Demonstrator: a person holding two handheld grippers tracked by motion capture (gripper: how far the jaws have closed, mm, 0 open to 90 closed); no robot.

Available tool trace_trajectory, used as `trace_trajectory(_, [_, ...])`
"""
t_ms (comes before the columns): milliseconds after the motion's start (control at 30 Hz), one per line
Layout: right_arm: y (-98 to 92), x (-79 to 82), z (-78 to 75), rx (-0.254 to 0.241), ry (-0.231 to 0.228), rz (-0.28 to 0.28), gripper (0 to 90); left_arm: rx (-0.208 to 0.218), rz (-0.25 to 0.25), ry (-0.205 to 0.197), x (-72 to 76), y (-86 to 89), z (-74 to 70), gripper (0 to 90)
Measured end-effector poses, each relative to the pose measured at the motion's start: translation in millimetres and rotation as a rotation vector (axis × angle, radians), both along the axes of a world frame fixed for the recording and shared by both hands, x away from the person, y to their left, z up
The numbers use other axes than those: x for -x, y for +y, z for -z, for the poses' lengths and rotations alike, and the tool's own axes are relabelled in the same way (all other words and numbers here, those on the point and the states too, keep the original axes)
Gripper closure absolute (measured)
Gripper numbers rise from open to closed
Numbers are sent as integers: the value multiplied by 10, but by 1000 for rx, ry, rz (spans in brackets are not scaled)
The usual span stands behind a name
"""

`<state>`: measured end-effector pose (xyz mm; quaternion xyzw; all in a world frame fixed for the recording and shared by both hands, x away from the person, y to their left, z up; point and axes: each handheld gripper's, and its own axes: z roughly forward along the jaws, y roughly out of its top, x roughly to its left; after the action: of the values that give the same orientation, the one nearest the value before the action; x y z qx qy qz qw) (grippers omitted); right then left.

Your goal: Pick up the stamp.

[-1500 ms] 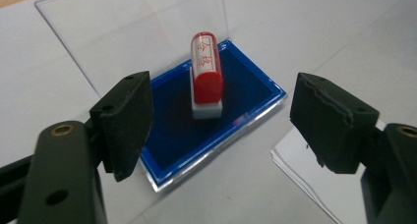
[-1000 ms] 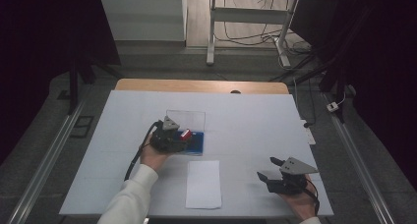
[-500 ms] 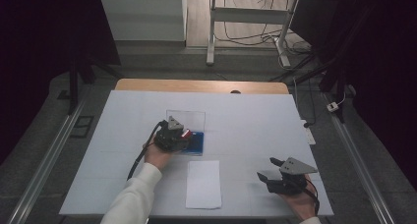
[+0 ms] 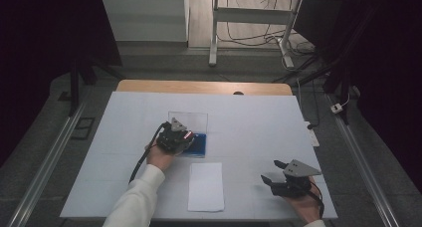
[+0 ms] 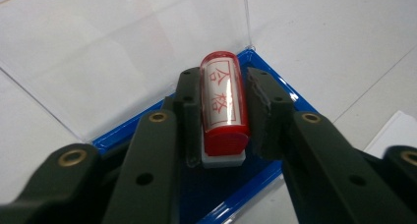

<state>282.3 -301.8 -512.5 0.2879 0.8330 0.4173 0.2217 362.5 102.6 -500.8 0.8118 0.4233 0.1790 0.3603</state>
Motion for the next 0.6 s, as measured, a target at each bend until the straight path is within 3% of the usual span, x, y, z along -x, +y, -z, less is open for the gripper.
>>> trace_trajectory(400, [10,-1,7,9,3,-7,274,-10,11,-2,12,12,-13,698])
trace_trajectory(600, [9,1,6,10,0,-6,276,12,22,-13,49,65,-89,699])
